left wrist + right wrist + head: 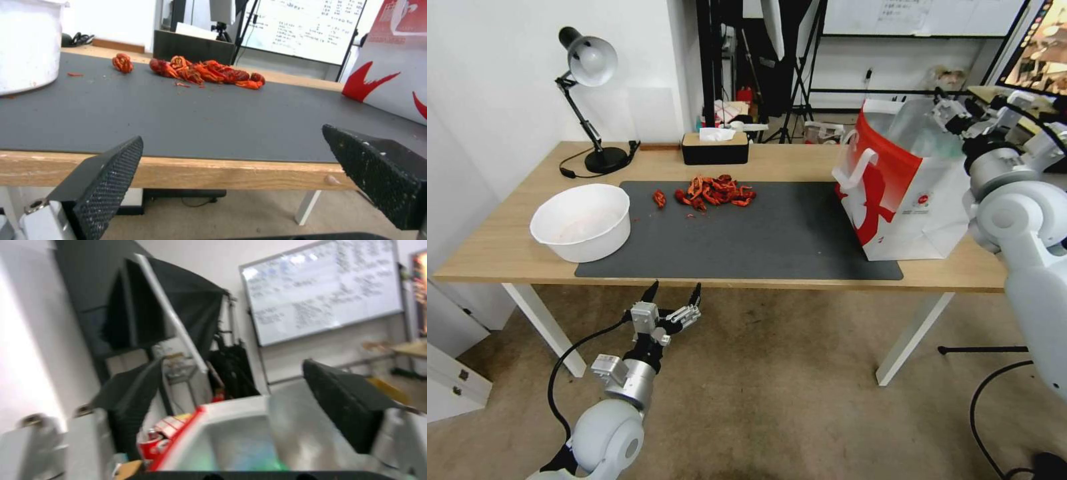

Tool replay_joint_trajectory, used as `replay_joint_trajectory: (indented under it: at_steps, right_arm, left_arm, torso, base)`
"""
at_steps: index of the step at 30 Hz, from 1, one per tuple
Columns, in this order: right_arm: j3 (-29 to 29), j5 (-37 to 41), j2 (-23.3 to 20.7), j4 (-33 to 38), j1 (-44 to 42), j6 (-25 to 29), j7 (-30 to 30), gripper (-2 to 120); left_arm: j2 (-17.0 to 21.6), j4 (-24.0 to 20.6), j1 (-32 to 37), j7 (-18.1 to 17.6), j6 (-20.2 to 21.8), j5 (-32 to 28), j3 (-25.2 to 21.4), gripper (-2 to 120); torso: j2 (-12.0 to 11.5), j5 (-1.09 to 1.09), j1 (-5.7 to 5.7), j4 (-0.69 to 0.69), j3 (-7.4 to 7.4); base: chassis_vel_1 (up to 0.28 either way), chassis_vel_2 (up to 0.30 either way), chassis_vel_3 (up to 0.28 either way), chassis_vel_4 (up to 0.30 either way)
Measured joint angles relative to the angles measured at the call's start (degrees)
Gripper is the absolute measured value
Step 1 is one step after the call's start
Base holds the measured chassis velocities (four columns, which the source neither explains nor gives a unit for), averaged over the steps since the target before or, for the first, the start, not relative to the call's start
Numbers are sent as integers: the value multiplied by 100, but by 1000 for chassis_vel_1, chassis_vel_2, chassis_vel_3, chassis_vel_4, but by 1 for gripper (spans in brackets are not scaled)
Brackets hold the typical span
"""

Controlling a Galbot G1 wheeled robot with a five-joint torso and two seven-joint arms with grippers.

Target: Close the takeout container lid, then place the container into the takeout bag.

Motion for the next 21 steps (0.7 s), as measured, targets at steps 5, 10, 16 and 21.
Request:
replay_joint_trajectory:
  at_steps: [5,10,16,21]
  right_arm:
    - [7,-106,-182,470,-357,220,-519,101]
    - [154,-340,-421,933,-1014,437,-985,111]
    - [418,-913,-432,1478,-2098,611,-1186,115]
    - [547,-1513,-82,1827,-3129,842,-1316,113]
  left_arm:
    - [-69,0,10,4,-13,-5,-10,100]
    - [-117,-9,28,39,-76,-21,-21,100]
    - [-153,-16,38,71,-180,-30,-60,100]
    - [-146,-62,63,156,-193,-61,-98,100]
  torso:
    - [0,0,0,-1,0]
    - [0,0,0,-1,-1]
    - [0,-1,0,-2,-2]
    - [0,1,0,0,-2]
  base:
    - [0,0,0,0]
    - [0,0,0,0]
    - [0,0,0,0]
    - [0,0,0,0]
